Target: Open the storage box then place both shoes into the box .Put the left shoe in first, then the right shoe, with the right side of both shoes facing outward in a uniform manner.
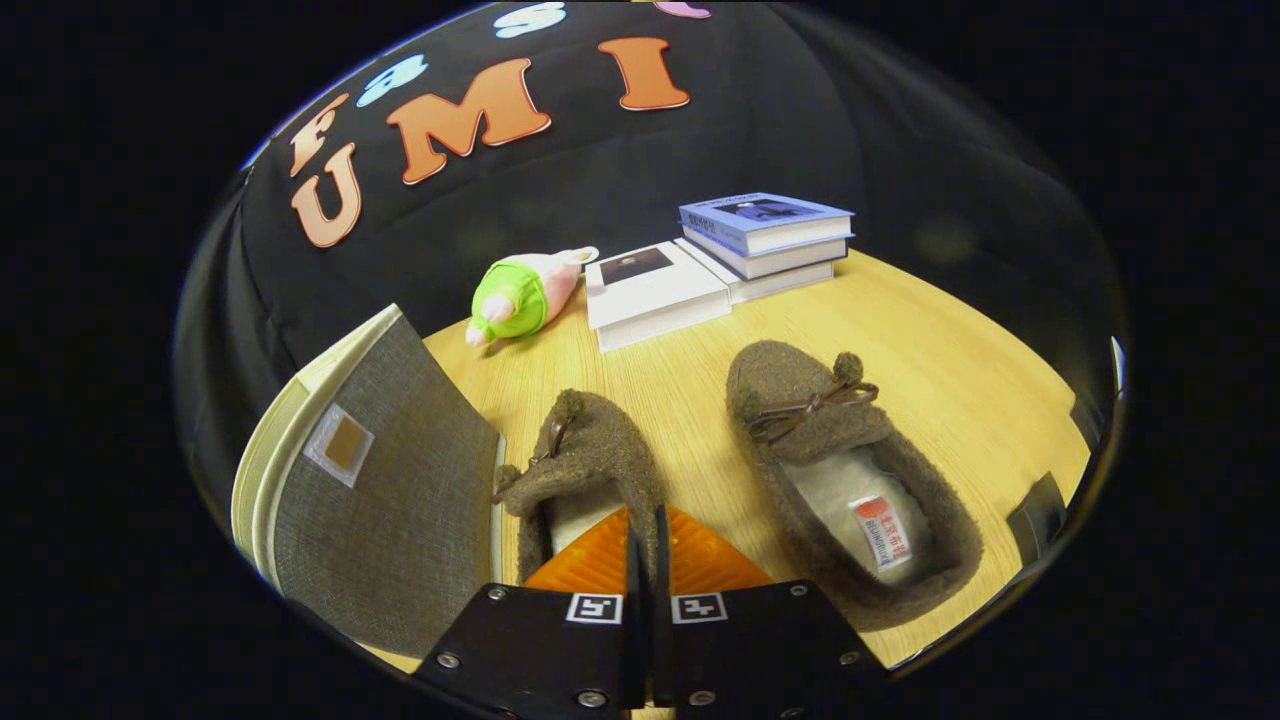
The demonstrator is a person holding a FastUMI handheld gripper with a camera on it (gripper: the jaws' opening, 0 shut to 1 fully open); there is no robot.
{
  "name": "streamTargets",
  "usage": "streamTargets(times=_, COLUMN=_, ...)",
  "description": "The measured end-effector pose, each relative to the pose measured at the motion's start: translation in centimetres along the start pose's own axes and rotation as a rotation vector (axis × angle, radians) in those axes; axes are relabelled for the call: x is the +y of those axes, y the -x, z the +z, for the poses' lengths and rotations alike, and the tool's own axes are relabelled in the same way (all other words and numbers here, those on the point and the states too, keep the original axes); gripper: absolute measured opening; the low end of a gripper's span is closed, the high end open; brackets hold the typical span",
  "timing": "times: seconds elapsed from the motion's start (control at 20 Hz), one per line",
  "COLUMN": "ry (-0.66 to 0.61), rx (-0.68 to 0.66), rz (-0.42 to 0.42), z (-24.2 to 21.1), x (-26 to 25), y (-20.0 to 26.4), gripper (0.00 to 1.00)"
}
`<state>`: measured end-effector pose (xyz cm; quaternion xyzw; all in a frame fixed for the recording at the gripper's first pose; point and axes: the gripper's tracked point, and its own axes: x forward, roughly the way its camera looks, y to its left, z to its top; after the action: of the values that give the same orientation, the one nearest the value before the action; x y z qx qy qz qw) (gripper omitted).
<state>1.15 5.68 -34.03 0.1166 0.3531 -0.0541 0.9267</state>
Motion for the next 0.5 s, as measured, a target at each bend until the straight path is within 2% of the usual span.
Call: streamTargets(times=0.5, ry=-0.047, rx=-0.161, rz=0.066, z=9.1, x=3.9, y=5.3, gripper=0.03)
